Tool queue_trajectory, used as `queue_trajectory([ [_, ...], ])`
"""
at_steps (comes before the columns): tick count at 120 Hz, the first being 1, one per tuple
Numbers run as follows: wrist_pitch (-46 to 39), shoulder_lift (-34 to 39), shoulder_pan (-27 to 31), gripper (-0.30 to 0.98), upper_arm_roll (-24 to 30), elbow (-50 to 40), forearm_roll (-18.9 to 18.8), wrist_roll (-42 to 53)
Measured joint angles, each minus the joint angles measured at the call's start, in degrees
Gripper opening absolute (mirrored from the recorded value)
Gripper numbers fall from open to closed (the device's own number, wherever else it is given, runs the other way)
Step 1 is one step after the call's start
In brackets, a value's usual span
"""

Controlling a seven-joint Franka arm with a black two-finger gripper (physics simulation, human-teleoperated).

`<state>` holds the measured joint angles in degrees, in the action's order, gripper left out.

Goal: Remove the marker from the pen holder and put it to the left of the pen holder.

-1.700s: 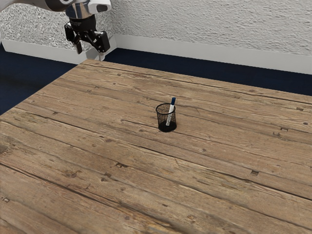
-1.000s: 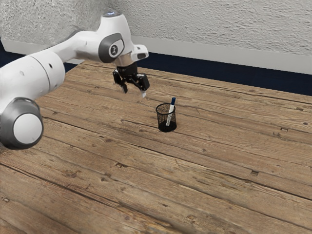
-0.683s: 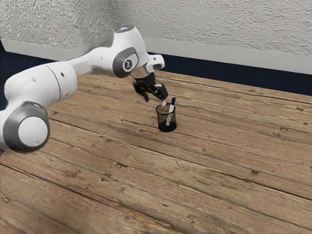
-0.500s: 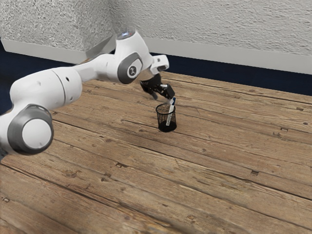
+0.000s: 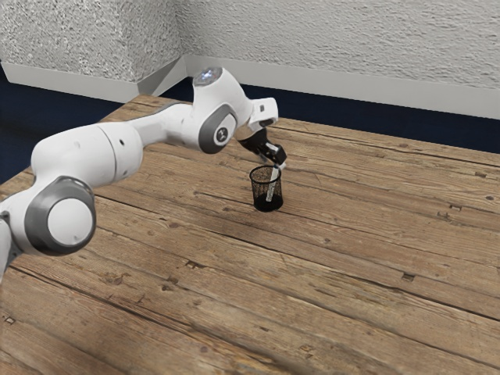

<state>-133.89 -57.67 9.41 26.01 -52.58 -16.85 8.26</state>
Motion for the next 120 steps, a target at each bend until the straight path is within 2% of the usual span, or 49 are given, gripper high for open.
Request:
queue_trajectory([
  [17,-1.1,0.0,0.0,0.23,0.0,-0.1,-0.4,0.7],
  [36,-1.8,-0.1,-0.1,0.16,-0.1,-0.2,-0.6,1.3],
  [120,-8.8,-2.2,-0.5,0.07,-0.2,-0.6,-3.4,2.7],
])
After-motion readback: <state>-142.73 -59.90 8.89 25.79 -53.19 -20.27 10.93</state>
